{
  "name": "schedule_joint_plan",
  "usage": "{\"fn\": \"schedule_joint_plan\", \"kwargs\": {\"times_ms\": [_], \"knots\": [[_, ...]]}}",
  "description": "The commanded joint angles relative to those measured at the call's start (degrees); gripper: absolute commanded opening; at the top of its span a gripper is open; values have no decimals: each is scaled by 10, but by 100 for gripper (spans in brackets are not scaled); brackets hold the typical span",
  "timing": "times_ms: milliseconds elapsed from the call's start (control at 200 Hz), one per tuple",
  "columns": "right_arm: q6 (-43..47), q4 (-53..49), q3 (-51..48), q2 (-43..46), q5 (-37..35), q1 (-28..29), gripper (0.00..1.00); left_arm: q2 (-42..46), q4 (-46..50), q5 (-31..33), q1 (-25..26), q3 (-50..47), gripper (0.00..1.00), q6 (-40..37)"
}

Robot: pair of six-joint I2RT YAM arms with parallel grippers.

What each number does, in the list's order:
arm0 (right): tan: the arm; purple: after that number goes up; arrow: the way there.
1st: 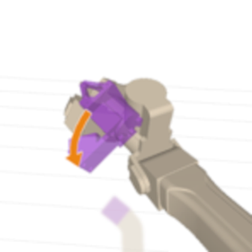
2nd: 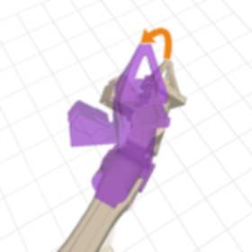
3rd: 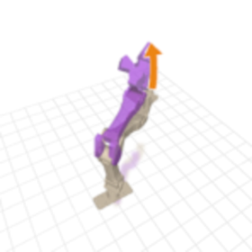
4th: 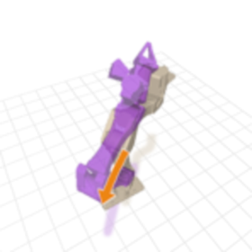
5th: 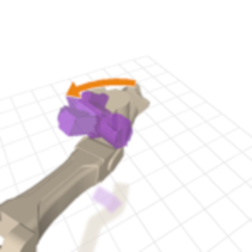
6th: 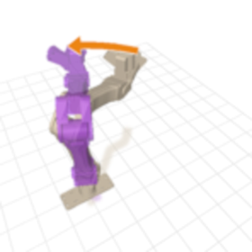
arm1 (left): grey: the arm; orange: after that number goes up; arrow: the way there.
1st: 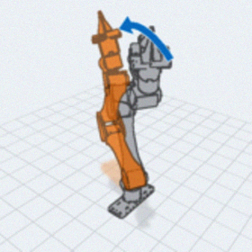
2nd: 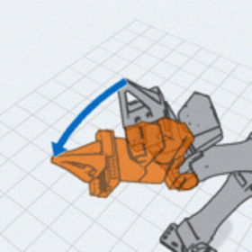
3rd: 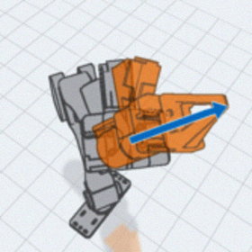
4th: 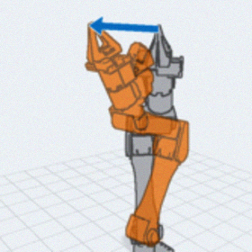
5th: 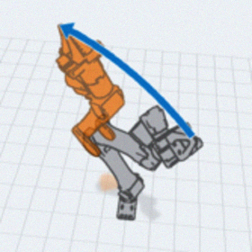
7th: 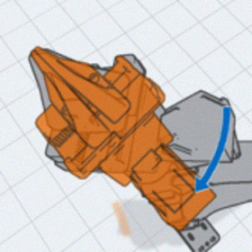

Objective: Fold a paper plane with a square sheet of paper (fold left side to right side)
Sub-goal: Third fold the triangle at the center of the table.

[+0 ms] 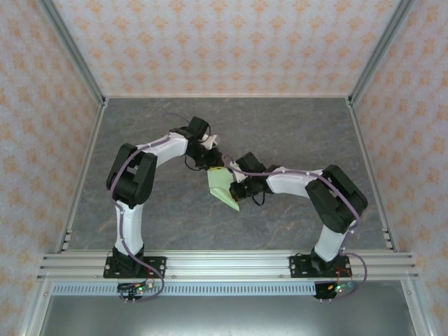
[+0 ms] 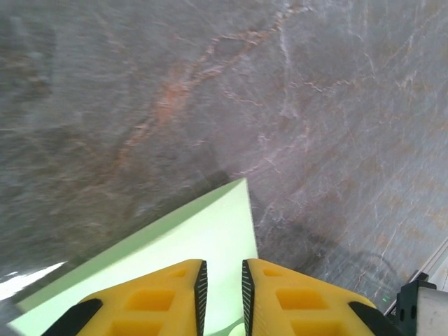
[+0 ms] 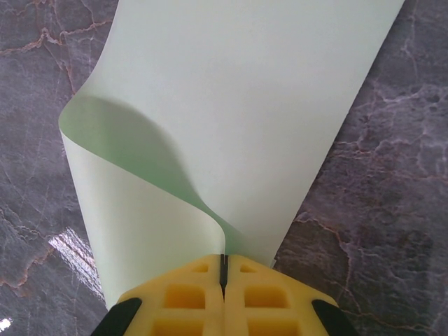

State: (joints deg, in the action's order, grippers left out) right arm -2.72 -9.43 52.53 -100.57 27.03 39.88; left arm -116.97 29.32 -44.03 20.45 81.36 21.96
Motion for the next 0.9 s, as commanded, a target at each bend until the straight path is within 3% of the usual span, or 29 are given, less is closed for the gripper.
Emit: {"fn": "schedule_joint_plan", "kwargs": {"times_ms": [0, 150, 315, 580, 891], "knots": [[10, -62, -14, -34, -6, 13, 2, 66, 10, 13, -10, -41, 20, -6], [10, -61, -11, -37, -5, 14, 2, 149, -69, -15, -8, -156, 12, 42], [11, -61, -12, -40, -5, 13, 2, 192, -137, -41, 16, -238, 11, 83], [12, -63, -8, -45, -4, 14, 2, 179, -180, -30, 57, -261, 11, 117], [11, -64, -8, -45, -2, 14, 2, 149, -184, -10, 62, -261, 10, 116]]}}
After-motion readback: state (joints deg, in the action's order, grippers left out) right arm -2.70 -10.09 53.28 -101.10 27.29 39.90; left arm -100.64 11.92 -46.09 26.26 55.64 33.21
